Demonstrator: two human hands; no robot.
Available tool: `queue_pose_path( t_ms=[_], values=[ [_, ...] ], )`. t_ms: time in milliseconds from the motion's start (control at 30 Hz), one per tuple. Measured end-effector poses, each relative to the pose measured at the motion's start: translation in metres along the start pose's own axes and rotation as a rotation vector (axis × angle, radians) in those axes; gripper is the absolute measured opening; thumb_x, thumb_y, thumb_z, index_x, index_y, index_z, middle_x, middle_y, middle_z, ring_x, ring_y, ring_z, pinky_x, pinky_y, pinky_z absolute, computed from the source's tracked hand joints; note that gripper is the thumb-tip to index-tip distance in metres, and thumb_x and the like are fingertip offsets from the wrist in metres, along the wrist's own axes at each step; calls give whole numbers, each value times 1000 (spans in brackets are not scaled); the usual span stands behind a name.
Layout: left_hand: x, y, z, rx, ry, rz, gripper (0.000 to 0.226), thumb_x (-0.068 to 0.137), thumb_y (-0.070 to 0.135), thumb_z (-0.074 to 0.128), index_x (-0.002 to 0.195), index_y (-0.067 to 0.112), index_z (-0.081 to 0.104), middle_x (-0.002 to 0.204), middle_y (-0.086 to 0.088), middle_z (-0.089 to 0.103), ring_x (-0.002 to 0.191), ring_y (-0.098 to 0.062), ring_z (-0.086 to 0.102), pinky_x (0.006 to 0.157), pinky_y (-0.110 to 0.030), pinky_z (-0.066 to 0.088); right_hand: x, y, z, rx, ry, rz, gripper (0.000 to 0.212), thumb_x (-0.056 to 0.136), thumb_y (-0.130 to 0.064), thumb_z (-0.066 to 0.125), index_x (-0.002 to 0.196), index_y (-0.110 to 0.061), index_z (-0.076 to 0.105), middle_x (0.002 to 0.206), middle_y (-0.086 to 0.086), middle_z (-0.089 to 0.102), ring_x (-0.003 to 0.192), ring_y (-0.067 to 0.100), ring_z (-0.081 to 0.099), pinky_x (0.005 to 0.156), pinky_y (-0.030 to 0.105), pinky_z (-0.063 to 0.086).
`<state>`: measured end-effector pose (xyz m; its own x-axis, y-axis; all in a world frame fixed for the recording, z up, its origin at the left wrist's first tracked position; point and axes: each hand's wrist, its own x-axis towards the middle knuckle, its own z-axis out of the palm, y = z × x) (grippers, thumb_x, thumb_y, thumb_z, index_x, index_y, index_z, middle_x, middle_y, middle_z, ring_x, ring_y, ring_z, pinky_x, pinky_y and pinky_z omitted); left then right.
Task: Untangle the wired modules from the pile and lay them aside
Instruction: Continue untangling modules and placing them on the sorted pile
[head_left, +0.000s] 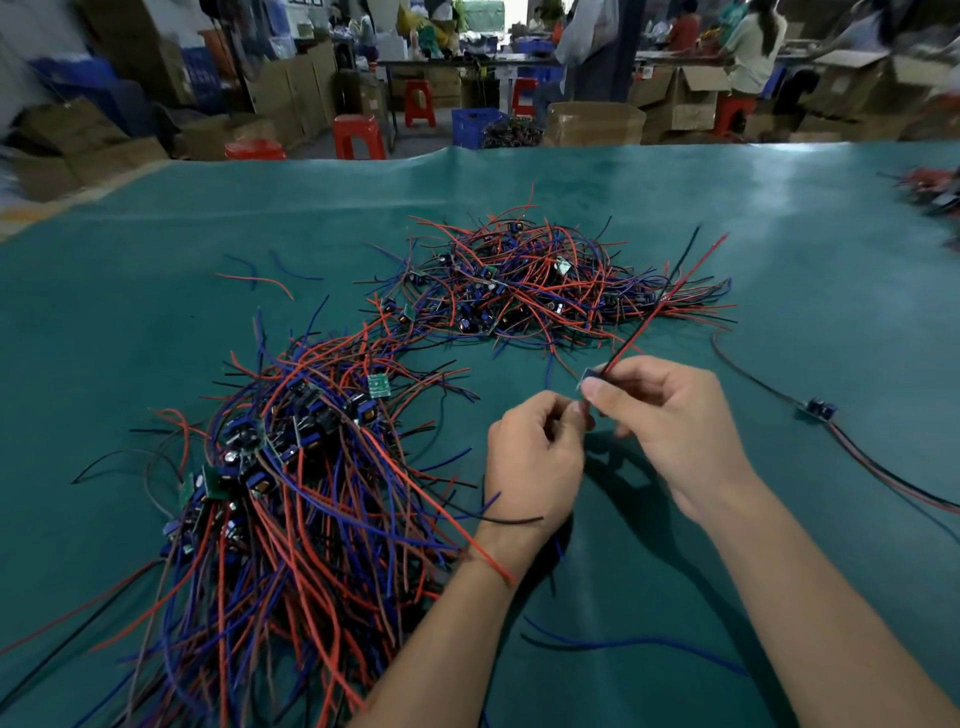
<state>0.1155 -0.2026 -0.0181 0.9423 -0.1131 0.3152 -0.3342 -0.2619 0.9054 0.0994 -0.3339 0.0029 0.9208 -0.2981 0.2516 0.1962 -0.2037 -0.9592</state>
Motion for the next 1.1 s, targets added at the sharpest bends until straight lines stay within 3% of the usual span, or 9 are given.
queue_pose_path(
  t_ms=[133, 233, 367, 533, 667, 733, 833, 933, 1100],
  values=[
    [-2, 5, 1, -14, -63, 0, 31, 87, 34, 55, 75, 8, 67, 57, -6, 61, 58, -27, 58, 60, -38, 50, 7, -9, -15, 14, 226, -133, 18, 87, -11, 79, 76, -25, 75, 73, -3, 74, 64, 8, 58, 55, 25, 48],
    [-4, 7, -1, -5, -95, 23, 26, 91, 27, 60, 75, 9, 68, 53, 3, 55, 51, -9, 48, 56, -26, 41, 8, -31, -30, 121, 393, -211, 18, 89, -11, 75, 80, -26, 71, 65, -17, 69, 59, 2, 55, 56, 18, 46],
    [-3, 6, -1, -7, -97, 9, 23, 92, 22, 61, 75, 9, 68, 60, 0, 64, 57, -12, 55, 61, -30, 47, 13, -84, -31, 278, 496, -263, 15, 89, -18, 73, 74, -23, 70, 68, -8, 66, 57, 9, 52, 57, 26, 43],
    [-3, 9, -1, -2, -67, -14, 23, 95, 22, 58, 80, 9, 69, 69, -7, 68, 69, -24, 64, 68, -38, 51, 21, -149, 22, 376, -66, -207, 19, 83, -23, 76, 64, -18, 76, 67, -1, 68, 55, 9, 54, 49, 20, 43],
    [-5, 11, -5, -33, -44, -11, 42, 89, 4, 63, 53, 21, 49, 45, 13, 45, 46, 1, 42, 48, -11, 30, 36, -151, 98, -71, -418, -177, 38, 93, -39, 72, 79, -4, 76, 70, 4, 75, 58, 14, 70, 50, 24, 52],
    [-4, 12, -6, 16, -45, 3, 51, 85, -1, 62, 48, 19, 34, 47, 4, 41, 41, -3, 37, 43, -9, 23, 51, -136, 120, -364, -463, -134, 51, 95, -47, 65, 82, 1, 74, 72, 8, 76, 62, 23, 75, 53, 31, 57],
    [-2, 10, -4, 13, -27, -14, 48, 88, 5, 62, 52, 24, 37, 59, 0, 47, 51, -12, 40, 46, -10, 24, 87, -97, 121, -802, -402, -148, 29, 97, -37, 62, 79, -15, 69, 94, 13, 75, 89, 31, 73, 85, 36, 59],
    [-1, 8, -4, -14, -64, -40, 25, 89, 9, 61, 68, 21, 58, 54, 10, 52, 50, 0, 44, 52, -11, 31, 109, -60, 110, -1125, -476, -61, 26, 95, -21, 61, 120, -23, 67, 133, 16, 60, 115, 37, 63, 100, 44, 53],
    [0, 6, -4, 20, -67, -19, 12, 88, 11, 60, 79, 16, 65, 62, 10, 59, 57, -9, 49, 51, -12, 33, 118, -24, 104, -1147, -431, -36, 43, 96, -25, 66, 136, -15, 53, 138, 14, 54, 120, 38, 57, 99, 49, 52]
  ],
)
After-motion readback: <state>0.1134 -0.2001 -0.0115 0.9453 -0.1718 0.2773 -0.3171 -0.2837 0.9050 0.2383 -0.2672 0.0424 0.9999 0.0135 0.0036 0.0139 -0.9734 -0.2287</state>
